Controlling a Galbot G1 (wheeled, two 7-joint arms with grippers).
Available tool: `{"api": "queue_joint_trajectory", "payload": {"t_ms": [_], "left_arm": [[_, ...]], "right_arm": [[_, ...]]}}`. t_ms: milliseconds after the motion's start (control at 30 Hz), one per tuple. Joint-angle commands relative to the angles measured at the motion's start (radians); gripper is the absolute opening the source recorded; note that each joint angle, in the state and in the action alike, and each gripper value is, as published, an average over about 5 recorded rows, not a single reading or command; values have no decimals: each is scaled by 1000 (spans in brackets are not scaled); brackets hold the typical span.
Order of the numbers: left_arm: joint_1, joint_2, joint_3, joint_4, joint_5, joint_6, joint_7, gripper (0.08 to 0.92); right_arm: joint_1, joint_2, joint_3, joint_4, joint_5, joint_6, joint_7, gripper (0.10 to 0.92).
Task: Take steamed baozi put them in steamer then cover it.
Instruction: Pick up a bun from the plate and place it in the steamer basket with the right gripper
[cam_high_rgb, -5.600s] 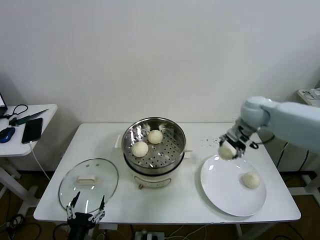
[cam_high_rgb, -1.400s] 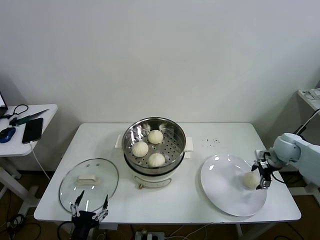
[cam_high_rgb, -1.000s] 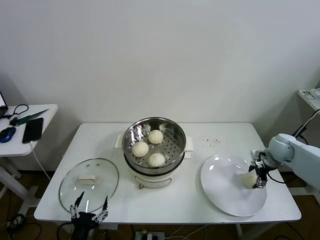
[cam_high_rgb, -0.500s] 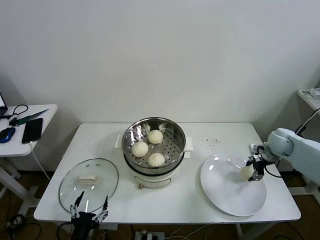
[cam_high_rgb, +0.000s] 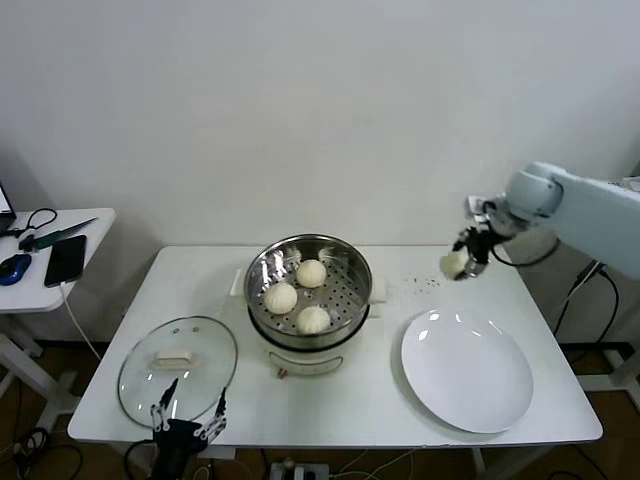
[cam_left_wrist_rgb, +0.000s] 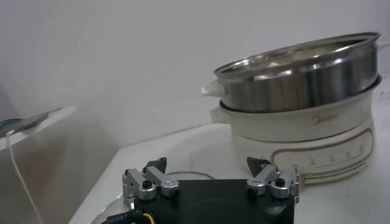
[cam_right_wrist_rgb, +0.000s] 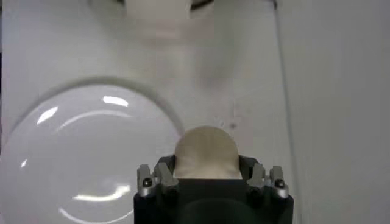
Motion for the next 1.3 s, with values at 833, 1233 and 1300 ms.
{"api": "queue_joint_trajectory", "payload": {"t_ms": [833,1233,1300], "left_arm": [[-16,6,8,-3,-13,0,0,823],[-22,10,0,7,-14,1,1,823],[-25,9,1,8,-14,2,1,823]], "right_arm": [[70,578,-254,-37,386,-103,101,679],[2,557,-244,-59,336,-98,105,679],[1,551,-244,-58,328,-96,104,679]]}}
